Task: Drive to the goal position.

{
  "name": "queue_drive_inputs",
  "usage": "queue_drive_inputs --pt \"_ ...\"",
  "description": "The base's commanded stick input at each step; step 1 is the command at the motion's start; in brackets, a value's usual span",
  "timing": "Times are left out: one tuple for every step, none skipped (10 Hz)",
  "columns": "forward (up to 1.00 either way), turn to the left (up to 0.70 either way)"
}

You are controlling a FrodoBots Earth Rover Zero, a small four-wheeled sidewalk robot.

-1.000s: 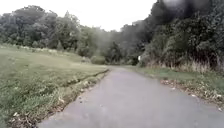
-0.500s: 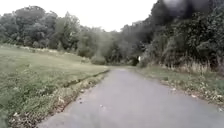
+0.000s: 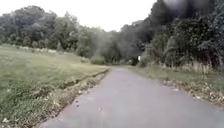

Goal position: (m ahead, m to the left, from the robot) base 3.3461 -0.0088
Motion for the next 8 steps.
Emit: queue_drive_inputs --pt "0.5 0.0" --pt "0.5 0.0" --pt "0.5 0.0" --pt "0.5 0.0" --pt "0.5 0.0" --pt "0.5 0.0" --pt "0.5 0.0" --pt "0.5 0.0"
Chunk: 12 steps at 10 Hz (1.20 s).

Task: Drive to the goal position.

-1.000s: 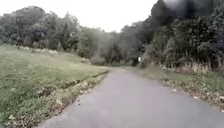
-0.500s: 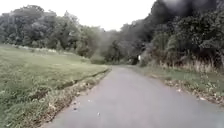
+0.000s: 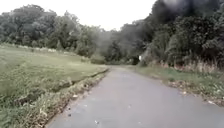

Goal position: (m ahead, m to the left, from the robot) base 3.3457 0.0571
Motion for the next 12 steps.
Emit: queue_drive_inputs --pt "0.5 0.0" --pt "0.5 0.0" --pt "0.5 0.0" --pt "0.5 0.0" --pt "0.5 -0.1" --pt "0.5 -0.25" --pt "0.5 -0.43" --pt "0.5 -0.22" --pt "0.5 -0.01" --pt "0.5 0.0" --pt "0.5 0.0" --pt "0.5 0.0"
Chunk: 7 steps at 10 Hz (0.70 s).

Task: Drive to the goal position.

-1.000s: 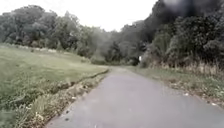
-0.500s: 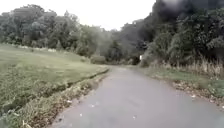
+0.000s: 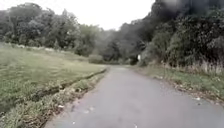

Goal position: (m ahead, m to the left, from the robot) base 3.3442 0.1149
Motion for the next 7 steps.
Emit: queue_drive_inputs --pt "0.5 0.0" --pt "0.5 0.0" --pt "0.5 0.0" --pt "0.5 0.0" --pt "0.5 0.0" --pt "0.5 0.0" --pt "0.5 0.0"
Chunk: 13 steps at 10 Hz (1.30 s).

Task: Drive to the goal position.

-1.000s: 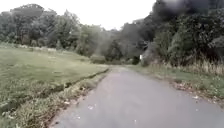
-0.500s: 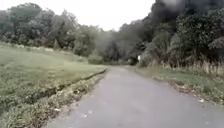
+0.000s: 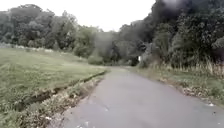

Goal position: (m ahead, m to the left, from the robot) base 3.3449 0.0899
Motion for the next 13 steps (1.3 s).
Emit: queue_drive_inputs --pt "0.5 0.0" --pt "0.5 0.0" --pt "0.5 0.0" --pt "0.5 0.0" --pt "0.5 0.0" --pt "0.5 0.0" --pt "0.5 0.0" --pt "0.5 0.0" --pt "0.5 -0.02" --pt "0.5 -0.05" --pt "0.5 -0.5" --pt "0.5 -0.5" --pt "0.5 -0.5"
